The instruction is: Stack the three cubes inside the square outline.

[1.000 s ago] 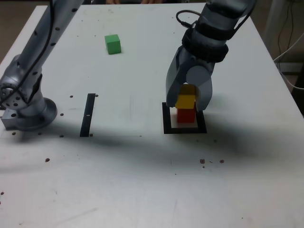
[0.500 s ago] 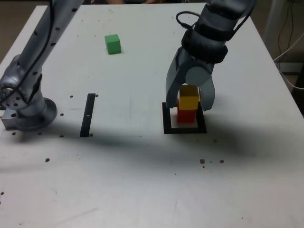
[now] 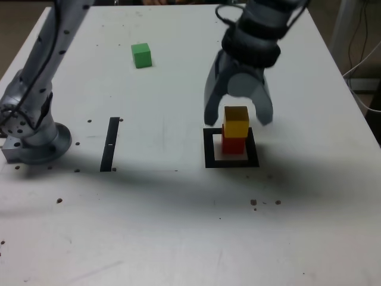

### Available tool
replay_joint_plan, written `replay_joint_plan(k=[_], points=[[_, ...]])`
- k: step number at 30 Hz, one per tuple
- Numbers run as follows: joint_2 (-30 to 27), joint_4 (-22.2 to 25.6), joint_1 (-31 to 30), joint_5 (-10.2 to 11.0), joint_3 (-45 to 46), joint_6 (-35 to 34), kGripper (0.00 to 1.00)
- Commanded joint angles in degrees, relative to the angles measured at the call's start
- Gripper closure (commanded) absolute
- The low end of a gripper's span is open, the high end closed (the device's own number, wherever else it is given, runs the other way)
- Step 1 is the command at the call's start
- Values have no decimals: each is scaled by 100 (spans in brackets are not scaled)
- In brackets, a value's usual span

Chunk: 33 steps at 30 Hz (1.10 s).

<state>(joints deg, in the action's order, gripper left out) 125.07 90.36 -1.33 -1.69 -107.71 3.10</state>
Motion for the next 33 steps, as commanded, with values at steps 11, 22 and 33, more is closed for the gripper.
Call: replay_joint_plan(k=[11, 22, 33], points=[[-718, 115, 545, 388, 421, 72, 1], [-926, 129, 1643, 700, 892, 626, 1], [-914, 113, 2645, 1190, 950, 1559, 1]])
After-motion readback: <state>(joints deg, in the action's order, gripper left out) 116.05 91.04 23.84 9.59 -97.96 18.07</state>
